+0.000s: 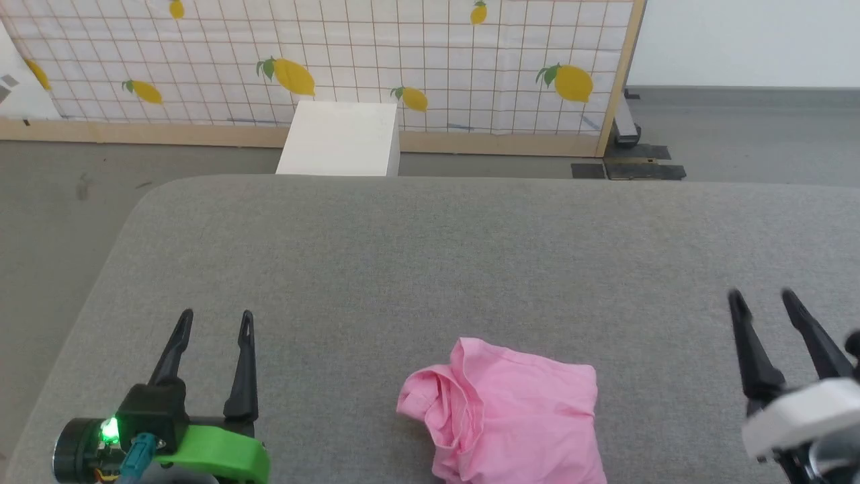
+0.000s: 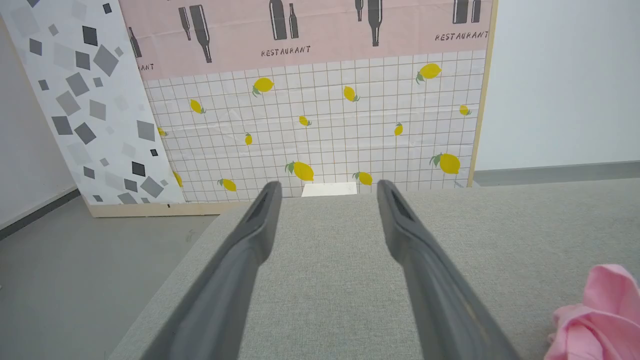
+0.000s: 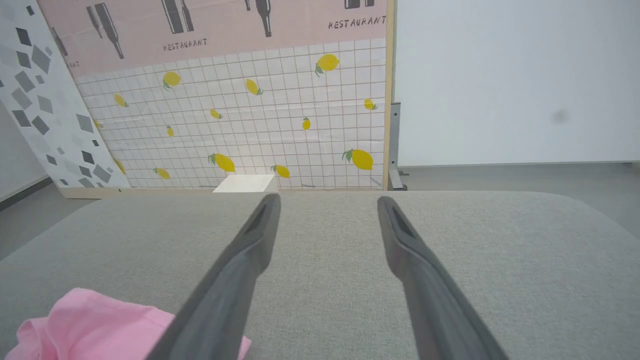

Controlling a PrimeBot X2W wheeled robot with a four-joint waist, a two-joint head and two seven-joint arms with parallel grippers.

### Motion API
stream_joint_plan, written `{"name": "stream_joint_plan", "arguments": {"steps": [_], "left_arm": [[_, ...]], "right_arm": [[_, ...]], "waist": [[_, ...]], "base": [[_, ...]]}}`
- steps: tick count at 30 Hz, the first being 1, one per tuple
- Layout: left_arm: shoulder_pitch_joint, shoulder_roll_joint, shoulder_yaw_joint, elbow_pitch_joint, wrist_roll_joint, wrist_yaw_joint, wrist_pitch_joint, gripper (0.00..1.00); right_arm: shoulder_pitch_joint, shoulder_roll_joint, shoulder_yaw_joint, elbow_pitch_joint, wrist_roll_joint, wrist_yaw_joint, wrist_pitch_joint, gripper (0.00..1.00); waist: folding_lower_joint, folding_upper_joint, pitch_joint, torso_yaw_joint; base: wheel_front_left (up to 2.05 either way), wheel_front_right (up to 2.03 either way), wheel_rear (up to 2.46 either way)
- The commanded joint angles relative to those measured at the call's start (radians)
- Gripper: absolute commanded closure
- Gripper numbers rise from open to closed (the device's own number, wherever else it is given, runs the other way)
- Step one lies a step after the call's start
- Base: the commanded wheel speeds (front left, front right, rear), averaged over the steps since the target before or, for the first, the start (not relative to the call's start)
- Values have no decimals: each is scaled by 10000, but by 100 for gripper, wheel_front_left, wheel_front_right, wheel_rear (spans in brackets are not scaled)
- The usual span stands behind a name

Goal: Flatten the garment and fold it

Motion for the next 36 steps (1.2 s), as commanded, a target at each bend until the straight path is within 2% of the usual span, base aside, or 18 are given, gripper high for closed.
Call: {"name": "stream_joint_plan", "arguments": {"steps": [1, 7, 13, 27, 31, 36], "left_arm": [[213, -75, 55, 40, 97, -67, -75, 0], [616, -197, 84, 215, 253, -189, -76, 0], [910, -354, 102, 513, 281, -391, -77, 0], [885, -787, 448, 1070, 433, -929, -77, 0], [804, -894, 568, 1109, 512, -1018, -77, 0], [703, -1129, 732, 1090, 625, -1151, -78, 0]], "right_arm": [[347, 101, -153, -146, -116, -13, 34, 0], [1493, 413, -448, -651, -275, -13, 237, 0], [2154, 655, -148, -1170, -380, -13, 408, 0], [2162, 855, 273, -1426, -326, -13, 724, 0], [1838, 812, 116, -1327, 14, -13, 950, 0], [1304, 579, -853, -812, 1412, -13, 2008, 0]], "waist": [[0, 73, -80, -34], [0, 73, -302, -142], [0, 73, -452, -184], [0, 73, -310, -185], [0, 73, -187, -168], [0, 73, -47, -71]], "base": [[0, 0, 0], [0, 0, 0], [0, 0, 0], [0, 0, 0], [0, 0, 0], [0, 0, 0]]}}
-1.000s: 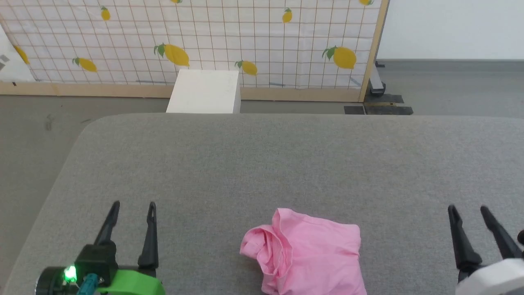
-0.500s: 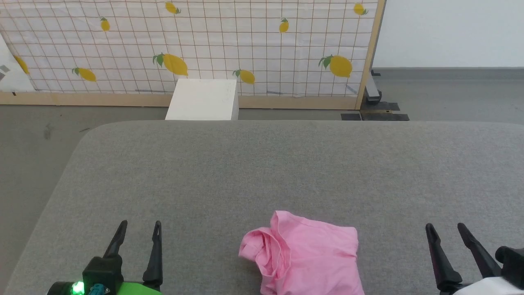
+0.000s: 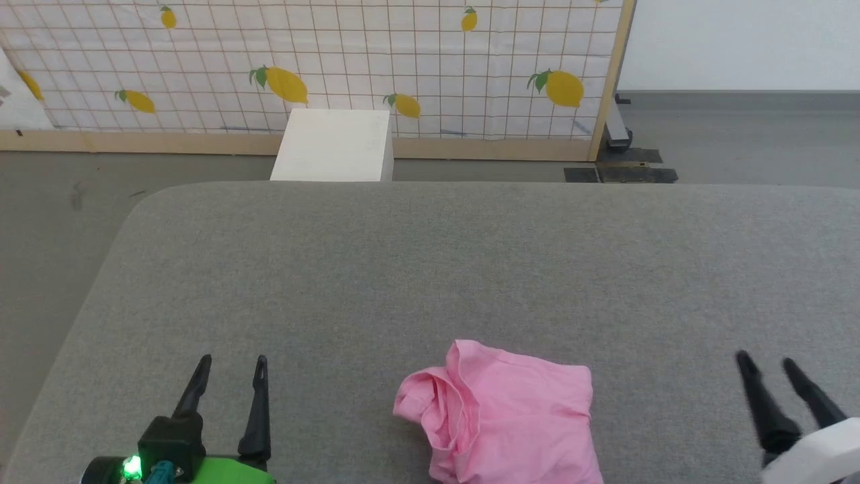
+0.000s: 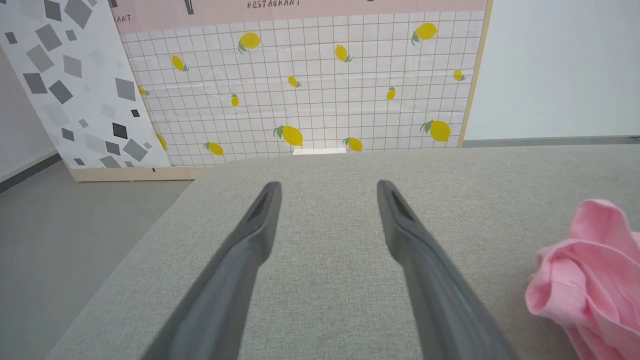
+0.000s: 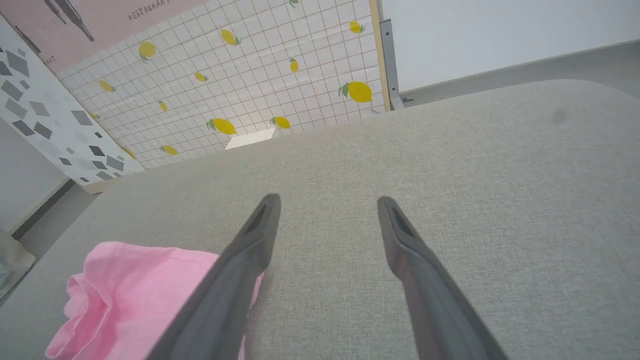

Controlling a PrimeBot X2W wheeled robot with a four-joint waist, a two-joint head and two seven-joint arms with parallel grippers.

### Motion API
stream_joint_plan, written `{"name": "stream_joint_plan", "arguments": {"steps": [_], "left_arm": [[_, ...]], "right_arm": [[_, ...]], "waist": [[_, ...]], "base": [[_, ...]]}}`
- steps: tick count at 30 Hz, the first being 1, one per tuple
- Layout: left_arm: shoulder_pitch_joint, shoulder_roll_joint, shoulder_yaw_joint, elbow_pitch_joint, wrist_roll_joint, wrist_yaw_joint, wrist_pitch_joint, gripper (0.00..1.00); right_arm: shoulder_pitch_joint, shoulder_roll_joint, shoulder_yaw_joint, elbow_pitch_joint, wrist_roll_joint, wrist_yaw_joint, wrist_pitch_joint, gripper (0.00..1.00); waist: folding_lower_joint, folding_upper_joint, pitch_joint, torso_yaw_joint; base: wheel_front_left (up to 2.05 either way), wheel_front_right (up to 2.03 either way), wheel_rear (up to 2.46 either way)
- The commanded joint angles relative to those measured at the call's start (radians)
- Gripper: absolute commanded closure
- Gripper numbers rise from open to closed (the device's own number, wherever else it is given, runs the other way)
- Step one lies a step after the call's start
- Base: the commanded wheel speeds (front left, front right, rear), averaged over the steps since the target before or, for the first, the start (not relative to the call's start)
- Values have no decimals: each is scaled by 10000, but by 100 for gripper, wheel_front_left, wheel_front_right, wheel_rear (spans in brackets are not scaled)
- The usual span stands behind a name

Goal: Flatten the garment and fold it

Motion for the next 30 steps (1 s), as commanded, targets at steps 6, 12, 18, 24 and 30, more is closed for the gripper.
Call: {"name": "stream_joint_plan", "arguments": {"steps": [6, 12, 18, 24, 30], "left_arm": [[-146, -420, 138, 39, 280, -263, -47, 0], [-165, -703, 313, 89, 479, -484, -47, 0], [-249, -939, 483, 147, 656, -711, -47, 0], [-448, -1126, 671, 193, 840, -975, -47, 0], [-657, -1314, 799, 217, 1031, -1179, -47, 0]], "right_arm": [[-452, -790, -1443, 1240, 1512, -13, 2131, 0], [-648, -493, -2077, 2610, 3129, -13, 4976, 0], [-1189, 432, -1943, 3669, 5115, -13, 7089, 0], [-1967, 610, -1341, 4465, 6562, -13, 7455, 0], [-2711, 619, -245, 5553, 7213, -13, 7252, 0]], "waist": [[0, 73, 137, 323], [0, 73, 206, 547], [0, 73, 358, 748], [0, 73, 744, 927], [0, 73, 1132, 1083]], "base": [[0, 0, 0], [0, 0, 0], [0, 0, 0], [0, 0, 0], [0, 0, 0]]}}
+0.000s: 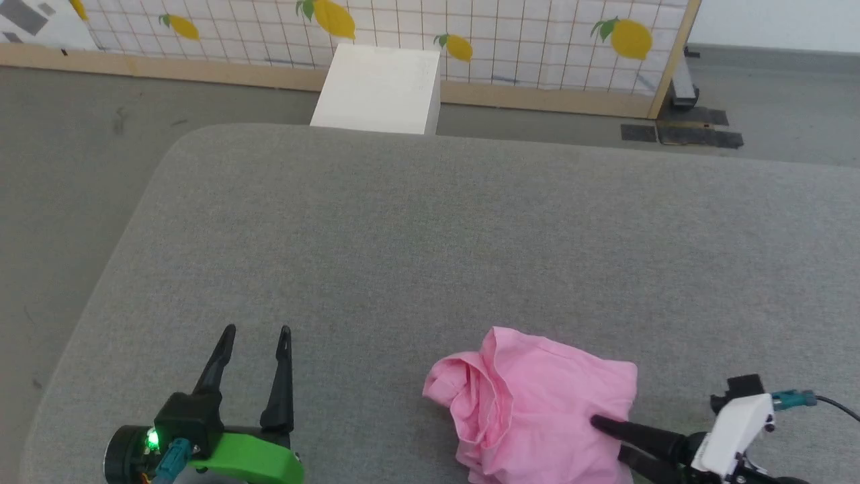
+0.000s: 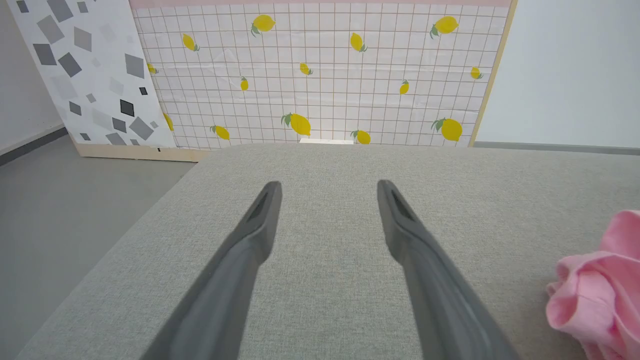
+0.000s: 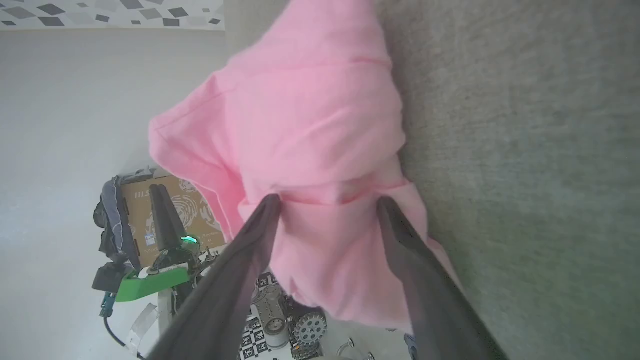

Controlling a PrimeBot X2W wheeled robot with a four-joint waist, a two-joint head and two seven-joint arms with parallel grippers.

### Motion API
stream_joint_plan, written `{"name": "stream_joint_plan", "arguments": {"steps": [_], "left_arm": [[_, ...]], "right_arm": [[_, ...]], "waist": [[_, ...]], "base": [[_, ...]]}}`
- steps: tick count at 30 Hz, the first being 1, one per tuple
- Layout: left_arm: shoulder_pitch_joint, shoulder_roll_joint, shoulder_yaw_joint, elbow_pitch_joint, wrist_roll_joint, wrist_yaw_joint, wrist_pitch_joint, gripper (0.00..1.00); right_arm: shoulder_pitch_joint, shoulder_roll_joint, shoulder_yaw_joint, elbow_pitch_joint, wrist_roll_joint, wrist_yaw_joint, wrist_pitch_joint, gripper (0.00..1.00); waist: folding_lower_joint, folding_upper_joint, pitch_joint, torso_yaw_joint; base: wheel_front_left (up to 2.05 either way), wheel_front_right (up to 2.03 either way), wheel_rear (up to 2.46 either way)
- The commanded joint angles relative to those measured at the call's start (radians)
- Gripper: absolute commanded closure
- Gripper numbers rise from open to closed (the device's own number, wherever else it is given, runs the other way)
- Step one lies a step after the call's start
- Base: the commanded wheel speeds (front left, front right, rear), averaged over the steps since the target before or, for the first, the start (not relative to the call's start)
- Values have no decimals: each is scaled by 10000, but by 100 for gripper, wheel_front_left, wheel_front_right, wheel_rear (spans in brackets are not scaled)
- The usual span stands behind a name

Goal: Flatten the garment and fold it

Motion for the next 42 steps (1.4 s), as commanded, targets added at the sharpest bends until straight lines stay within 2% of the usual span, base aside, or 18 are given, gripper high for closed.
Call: {"name": "stream_joint_plan", "arguments": {"steps": [1, 4, 5, 7, 8, 15, 21, 25, 28, 34, 39, 42], "left_arm": [[-208, -88, 45, 32, 205, -82, -45, 0], [-307, -192, 94, 86, 280, -180, -45, 0], [-321, -220, 114, 109, 298, -199, -45, 0], [-336, -278, 162, 145, 332, -244, -45, 0], [-341, -306, 186, 165, 355, -269, -45, 0], [-274, -444, 326, 284, 491, -386, -45, 0], [-134, -558, 373, 284, 614, -470, -45, 0], [-62, -628, 411, 178, 701, -507, -45, 0], [-27, -695, 436, 60, 758, -525, -45, 0], [-181, -858, 510, -355, 906, -620, -45, 0], [-605, -865, 441, -751, 1141, -864, -45, 0], [-1014, -780, 357, -967, 1312, -1037, -45, 0]], "right_arm": [[-227, 31, 209, 270, -21, -13, -105, 0], [-538, 31, 549, 733, -192, -13, -299, 0], [-629, 32, 632, 812, -195, -13, -379, 20], [-796, 32, 829, 882, -309, -13, -572, 93], [-874, 26, 923, 892, -357, -13, -688, 100], [-1173, -415, 1602, 729, -798, -13, -1119, 100], [-1455, -1246, 2566, 44, -2039, -13, -1480, 100], [-1742, -2018, 3328, -598, -3217, -13, -1270, 100], [-2017, -2419, 3663, -993, -3859, -13, -890, 100], [-2756, -2978, 3802, -1242, -4906, -13, 223, 100], [-3525, -3395, 3440, -981, -5705, -13, 702, 100], [-3923, -3631, 3119, -736, -6193, -13, 665, 100]], "waist": [[0, 73, 190, 135], [0, 73, 320, 232], [0, 73, 331, 243], [0, 73, 362, 258], [0, 73, 364, 261], [0, 73, 58, 138], [0, 73, -320, -212], [0, 73, -443, -611], [0, 73, -422, -1110], [0, 73, 121, -2560], [0, 73, 1043, -3846], [0, 73, 1687, -4354]], "base": [[0, 0, 0], [0, 0, 0], [0, 0, 0], [0, 0, 0], [0, 0, 0], [0, 0, 0], [0, 0, 0], [0, 0, 0], [0, 0, 0], [0, 0, 0], [0, 0, 0], [0, 0, 0]]}}
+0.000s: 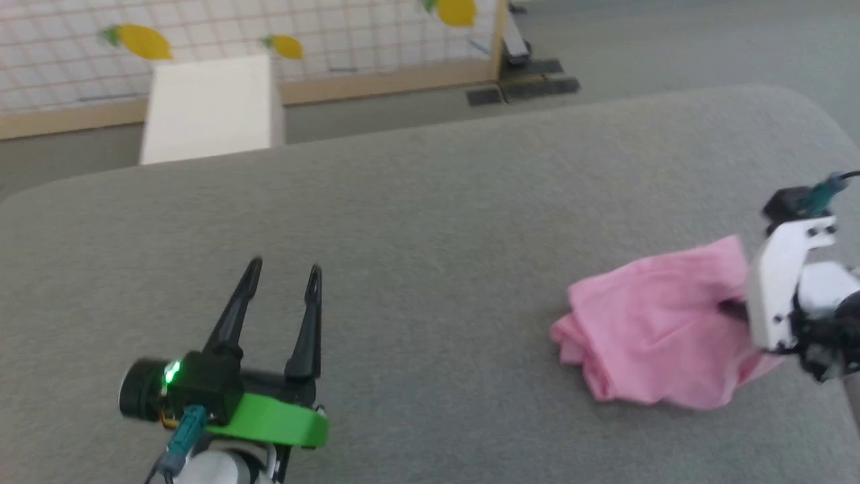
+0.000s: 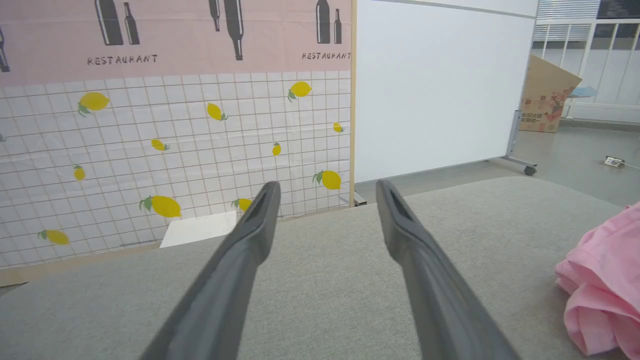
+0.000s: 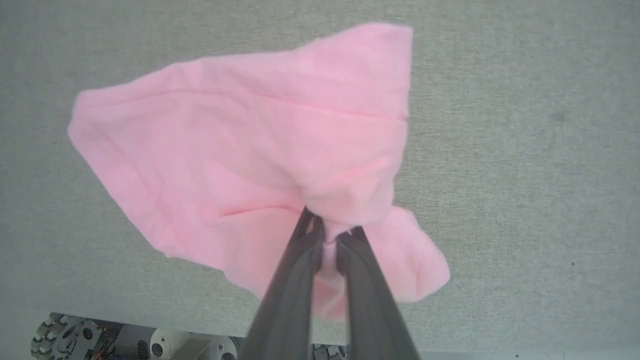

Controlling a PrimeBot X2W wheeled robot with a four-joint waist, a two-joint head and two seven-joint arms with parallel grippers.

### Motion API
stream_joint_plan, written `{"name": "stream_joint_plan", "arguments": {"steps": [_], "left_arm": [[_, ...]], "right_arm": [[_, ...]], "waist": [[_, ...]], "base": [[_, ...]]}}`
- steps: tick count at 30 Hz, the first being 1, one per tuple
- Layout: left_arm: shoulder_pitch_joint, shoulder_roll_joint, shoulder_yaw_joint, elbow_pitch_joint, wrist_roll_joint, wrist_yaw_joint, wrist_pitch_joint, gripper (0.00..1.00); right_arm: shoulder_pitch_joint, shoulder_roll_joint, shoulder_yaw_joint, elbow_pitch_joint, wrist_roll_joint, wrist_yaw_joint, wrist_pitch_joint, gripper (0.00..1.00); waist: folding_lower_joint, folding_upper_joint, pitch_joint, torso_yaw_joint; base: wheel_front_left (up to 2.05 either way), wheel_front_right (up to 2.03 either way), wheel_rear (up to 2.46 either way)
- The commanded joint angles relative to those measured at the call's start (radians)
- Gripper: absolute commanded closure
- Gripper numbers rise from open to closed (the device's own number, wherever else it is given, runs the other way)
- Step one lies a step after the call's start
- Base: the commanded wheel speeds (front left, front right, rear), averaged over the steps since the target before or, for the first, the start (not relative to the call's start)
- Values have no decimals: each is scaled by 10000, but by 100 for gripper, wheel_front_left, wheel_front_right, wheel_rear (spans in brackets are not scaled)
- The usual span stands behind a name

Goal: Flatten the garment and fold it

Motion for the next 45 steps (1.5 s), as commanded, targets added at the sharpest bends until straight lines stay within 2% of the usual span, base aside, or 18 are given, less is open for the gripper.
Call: {"name": "stream_joint_plan", "arguments": {"steps": [1, 6, 11, 21, 22, 23, 24, 25, 31, 36, 41, 45], "left_arm": [[-370, 84, -32, -102, 164, -101, -36, 0], [-1235, 293, -253, -413, 424, -406, 43, 0], [-2023, 412, -462, -726, 618, -630, 220, 0], [-2872, 452, -580, -1018, 742, -707, 345, 0], [-2903, 453, -584, -1021, 748, -699, 334, 0], [-2920, 452, -594, -1015, 749, -696, 326, 0], [-2937, 448, -607, -1004, 745, -694, 315, 0], [-2948, 446, -615, -990, 739, -694, 306, 0], [-2866, 443, -586, -781, 678, -610, 222, 0], [-2428, 398, -493, -499, 530, -447, 124, 0], [-1741, 299, -356, -250, 344, -211, 45, 0], [-1053, 196, -233, -70, 175, -7, 6, 0]], "right_arm": [[-290, -93, -215, 157, -229, -13, -100, 100], [-876, -386, -1041, 741, -1112, -13, -749, 100], [-1456, -538, -2048, 1430, -1986, -13, -1858, 100], [-2425, -236, -4101, 2377, -3924, -13, -4007, 100], [-2499, -127, -4316, 2457, -4146, -13, -4242, 97], [-2531, -46, -4469, 2546, -4336, -13, -4373, 68], [-2561, 2, -4586, 2632, -4595, -13, -4553, 19], [-2609, 93, -4751, 2711, -4698, -13, -4705, 0], [-2580, 433, -5534, 3014, -5576, -13, -5884, 0], [-1982, 283, -5765, 2919, -6471, -13, -7202, 0], [-993, 3, -5758, 2955, -6494, -13, -8478, 0], [154, -10, -5669, 2541, -6048, -13, -9469, 0]], "waist": [[0, 73, 1625, -1489], [0, 73, 2746, -1745], [0, 73, 3739, -1526], [0, 73, 4808, -930], [0, 73, 4844, -901], [0, 73, 4858, -876], [0, 73, 4871, -847], [0, 73, 4871, -829], [0, 73, 4532, -827], [0, 73, 3609, -926], [0, 73, 2453, -961], [0, 73, 1480, -924]], "base": [[0, 0, 0], [0, 0, 0], [0, 0, 0], [0, 0, 0], [0, 0, 0], [0, 0, 0], [0, 0, 0], [0, 0, 0], [0, 0, 0], [0, 0, 0], [0, 0, 0], [0, 0, 0]]}}
